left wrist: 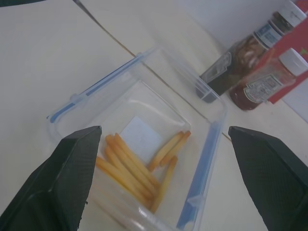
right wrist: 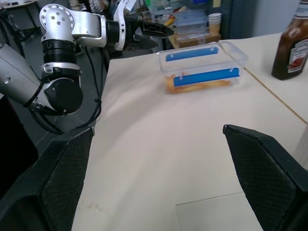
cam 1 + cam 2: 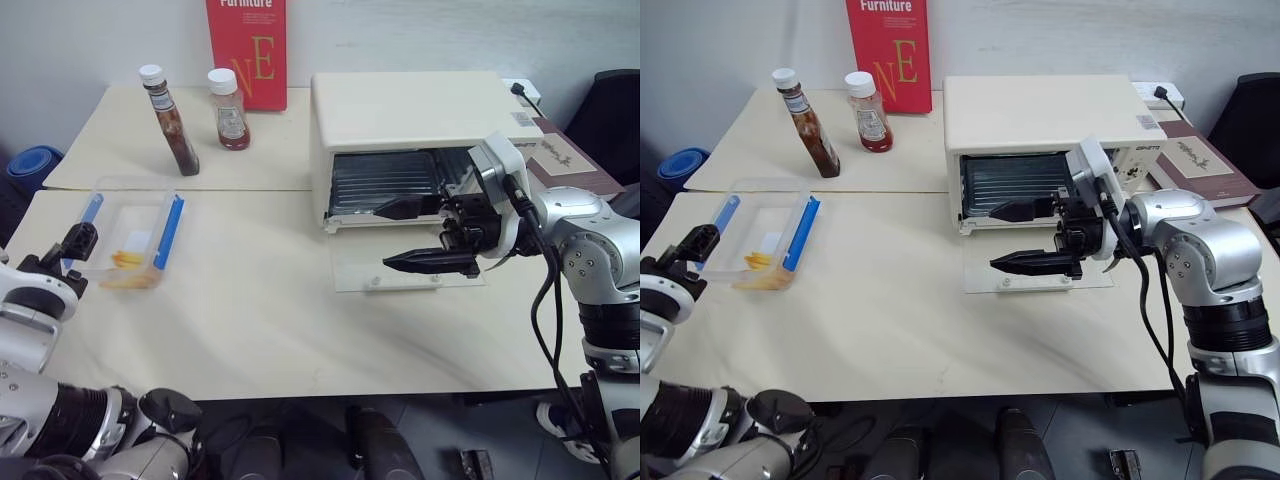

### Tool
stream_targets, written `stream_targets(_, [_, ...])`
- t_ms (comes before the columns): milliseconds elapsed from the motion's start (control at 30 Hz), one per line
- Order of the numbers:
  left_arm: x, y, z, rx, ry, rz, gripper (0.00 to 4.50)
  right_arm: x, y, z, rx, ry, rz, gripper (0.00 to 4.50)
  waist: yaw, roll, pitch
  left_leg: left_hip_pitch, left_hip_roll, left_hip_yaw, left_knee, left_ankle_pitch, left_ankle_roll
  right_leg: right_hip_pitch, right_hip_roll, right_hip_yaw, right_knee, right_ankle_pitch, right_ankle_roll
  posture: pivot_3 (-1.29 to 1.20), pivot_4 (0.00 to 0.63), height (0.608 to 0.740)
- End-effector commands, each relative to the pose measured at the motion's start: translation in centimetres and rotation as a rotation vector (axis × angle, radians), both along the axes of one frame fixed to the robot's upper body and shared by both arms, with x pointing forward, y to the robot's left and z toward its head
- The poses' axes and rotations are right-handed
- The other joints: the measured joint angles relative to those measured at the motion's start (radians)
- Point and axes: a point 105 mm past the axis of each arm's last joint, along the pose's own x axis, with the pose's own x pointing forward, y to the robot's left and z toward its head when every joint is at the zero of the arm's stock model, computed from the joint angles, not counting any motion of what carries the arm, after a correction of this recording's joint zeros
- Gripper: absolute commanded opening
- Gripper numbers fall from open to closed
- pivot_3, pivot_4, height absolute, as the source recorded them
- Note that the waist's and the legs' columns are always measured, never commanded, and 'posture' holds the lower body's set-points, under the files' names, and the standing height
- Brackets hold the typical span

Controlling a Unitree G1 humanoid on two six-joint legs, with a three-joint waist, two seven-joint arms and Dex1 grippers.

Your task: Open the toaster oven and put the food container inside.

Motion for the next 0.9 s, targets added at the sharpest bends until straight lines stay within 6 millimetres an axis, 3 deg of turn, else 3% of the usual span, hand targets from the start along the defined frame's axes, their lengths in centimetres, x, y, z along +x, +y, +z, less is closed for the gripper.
stream_targets(33, [0.3,0.4,0.5,-0.024,0.024,0.069,4.49,-0.4,-0.2,1.0,0.031,-0.062,-0.019,4.5,-0.002,0.0,0.0,0.0,0.0,0.0,0.0,0.0,0.0,0.0,0.0,0.0,-0.001,0.0,0.0,0.0,0.15,0.74])
stream_targets(167, [0.1,0.6,1.8,0.014,-0.021,0.041,4.49,-0.5,-0.3,0.8,0.041,-0.06,-0.039,4.5,-0.005,0.0,0.0,-0.001,0.001,0.001,-0.001,0.0,-0.001,-0.002,0.0,0.001,0.0,0.0,0.0,0.0,0.15,0.74])
stream_targets(367, [-2.0,2.2,1.1,0.023,-0.003,0.1,4.49,-0.5,-0.2,0.4,0.05,-0.056,-0.048,4.5,-0.002,0.0,0.0,0.0,0.001,0.002,-0.001,0.0,-0.002,-0.002,0.0,0.001,0.001,0.0,0.0,0.0,0.15,0.74])
stream_targets(567, [-5.4,2.8,-2.1,0.07,0.134,0.054,4.49,-0.4,0.4,0.5,0.059,-0.059,-0.024,4.5,-0.009,0.0,0.0,0.002,0.001,0.003,-0.001,0.0,-0.002,-0.002,0.0,0.003,0.002,0.0,0.0,0.0,0.15,0.74])
stream_targets(700, [-5.1,2.7,-1.9,0.012,0.118,0.046,4.49,-0.4,0.5,0.6,0.063,-0.061,-0.021,4.5,0.008,-0.001,0.0,0.002,0.0,-0.002,0.0,0.001,-0.002,0.0,0.0,0.0,0.003,-0.001,-0.001,0.0,0.15,0.74])
stream_targets(900, [-3.6,0.0,-1.6,-0.188,0.139,0.022,4.49,-0.7,0.6,0.6,0.074,-0.063,-0.028,4.5,0.022,-0.002,0.0,0.002,0.0,-0.002,0.0,0.001,-0.003,0.001,-0.002,0.001,0.002,0.0,-0.001,0.0,0.15,0.74])
